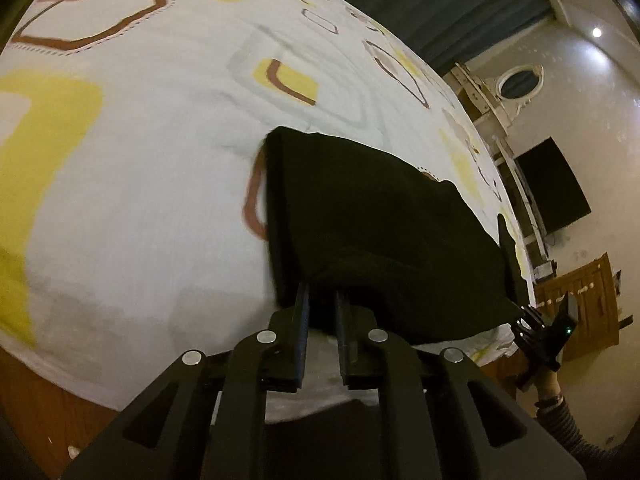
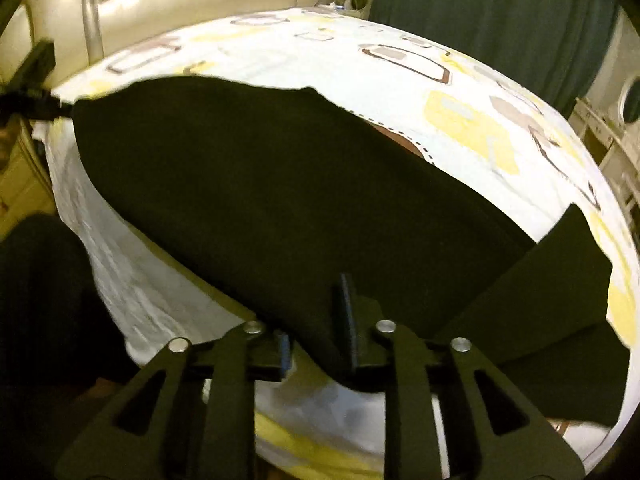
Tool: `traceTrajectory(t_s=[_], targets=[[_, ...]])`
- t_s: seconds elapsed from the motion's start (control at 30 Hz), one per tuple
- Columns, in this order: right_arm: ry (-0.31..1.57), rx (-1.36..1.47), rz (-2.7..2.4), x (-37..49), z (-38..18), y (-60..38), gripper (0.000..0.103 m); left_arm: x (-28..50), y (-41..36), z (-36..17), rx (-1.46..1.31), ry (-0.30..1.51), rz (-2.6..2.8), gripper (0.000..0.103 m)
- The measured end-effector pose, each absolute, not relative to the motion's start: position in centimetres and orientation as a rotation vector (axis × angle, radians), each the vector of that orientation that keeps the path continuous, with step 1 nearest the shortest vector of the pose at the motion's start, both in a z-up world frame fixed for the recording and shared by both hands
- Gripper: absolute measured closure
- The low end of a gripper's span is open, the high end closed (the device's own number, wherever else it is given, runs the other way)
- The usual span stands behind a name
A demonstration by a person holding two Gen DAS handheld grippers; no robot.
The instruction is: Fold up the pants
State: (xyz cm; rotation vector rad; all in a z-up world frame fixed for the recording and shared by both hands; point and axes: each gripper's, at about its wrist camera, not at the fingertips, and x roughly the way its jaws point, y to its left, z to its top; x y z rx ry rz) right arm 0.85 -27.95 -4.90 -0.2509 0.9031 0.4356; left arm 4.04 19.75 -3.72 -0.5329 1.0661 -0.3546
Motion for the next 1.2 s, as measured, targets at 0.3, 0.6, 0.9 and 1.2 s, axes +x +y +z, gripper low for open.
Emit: traceTrajectory(t_s=[0.3, 0.6, 0.9, 1.2], targets=[[0.902, 0.044, 0.364, 0.5, -1.2, -34.7, 0.053, 2.7, 18.6, 0.3, -0.495, 0.963, -0.297, 0.066], [0.936, 0.331, -0.110, 13.0, 2.2, -48.0, 0.049, 8.0, 10.8, -1.7, -0.283, 0.983, -0.201, 0.035], [1.100, 0.364, -0.407, 27.3, -3.6, -51.2, 0.047, 8.6, 8.5, -5.1, -0.222, 1.022, -0.160, 0.026], [1.181, 0.416, -0.518, 28.7, -7.6, -53.9, 0.093, 8.6, 8.8, -5.1, -0.284, 1.023, -0.155, 0.023]])
